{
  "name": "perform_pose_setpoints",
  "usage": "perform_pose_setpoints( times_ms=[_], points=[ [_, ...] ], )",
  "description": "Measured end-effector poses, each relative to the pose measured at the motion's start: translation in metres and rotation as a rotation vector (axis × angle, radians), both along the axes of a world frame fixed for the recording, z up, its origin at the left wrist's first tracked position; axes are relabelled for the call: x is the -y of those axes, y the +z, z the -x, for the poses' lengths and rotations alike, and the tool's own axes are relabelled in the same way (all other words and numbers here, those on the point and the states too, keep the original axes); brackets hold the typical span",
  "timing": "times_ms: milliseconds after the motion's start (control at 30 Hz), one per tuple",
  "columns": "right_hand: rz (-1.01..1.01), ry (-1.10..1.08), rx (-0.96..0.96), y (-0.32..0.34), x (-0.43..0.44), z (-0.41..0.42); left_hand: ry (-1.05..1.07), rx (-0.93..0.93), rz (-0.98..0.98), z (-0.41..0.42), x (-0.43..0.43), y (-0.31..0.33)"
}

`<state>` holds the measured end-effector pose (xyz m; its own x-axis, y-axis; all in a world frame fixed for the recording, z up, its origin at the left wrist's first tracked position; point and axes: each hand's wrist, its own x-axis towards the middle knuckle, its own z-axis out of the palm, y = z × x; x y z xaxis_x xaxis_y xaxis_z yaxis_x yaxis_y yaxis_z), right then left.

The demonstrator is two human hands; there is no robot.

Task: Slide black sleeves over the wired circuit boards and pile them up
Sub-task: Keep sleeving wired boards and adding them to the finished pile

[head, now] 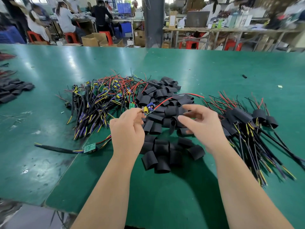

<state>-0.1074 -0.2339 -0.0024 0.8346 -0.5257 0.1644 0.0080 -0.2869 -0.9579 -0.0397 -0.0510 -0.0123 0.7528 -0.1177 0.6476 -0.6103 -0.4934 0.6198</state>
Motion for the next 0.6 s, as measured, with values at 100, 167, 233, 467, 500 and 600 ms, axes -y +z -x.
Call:
perform_pose_setpoints(
  times_ms=[100, 167, 233, 467, 500, 600],
  points=[
    [-0.362, -0.064, 0.144, 0.005, 0.002, -0.001, 0.006, -0.015, 0.014, 0.0, -0.001, -0.001],
    [-0.734, -0.03, 0.23, 0.009, 0.002, 0.0, 0.002, -0.022, 0.022, 0.0, -0.001, 0.0],
    [-1.031, 0.027, 0.331, 0.012, 0.002, 0.002, 0.002, -0.025, 0.025, -0.001, -0.001, 0.0],
    [-1.399, 0.007, 0.476, 0.014, -0.002, 0.005, -0.027, -0.019, 0.052, -0.002, 0.0, -0.001],
    [-1.437, -0.017, 0.481, 0.013, -0.002, 0.005, -0.026, -0.016, 0.049, -0.002, 0.0, -0.001],
    [-1.498, 0.004, 0.498, 0.012, -0.004, 0.005, -0.02, -0.021, 0.037, -0.002, 0.0, -0.001]
  ],
)
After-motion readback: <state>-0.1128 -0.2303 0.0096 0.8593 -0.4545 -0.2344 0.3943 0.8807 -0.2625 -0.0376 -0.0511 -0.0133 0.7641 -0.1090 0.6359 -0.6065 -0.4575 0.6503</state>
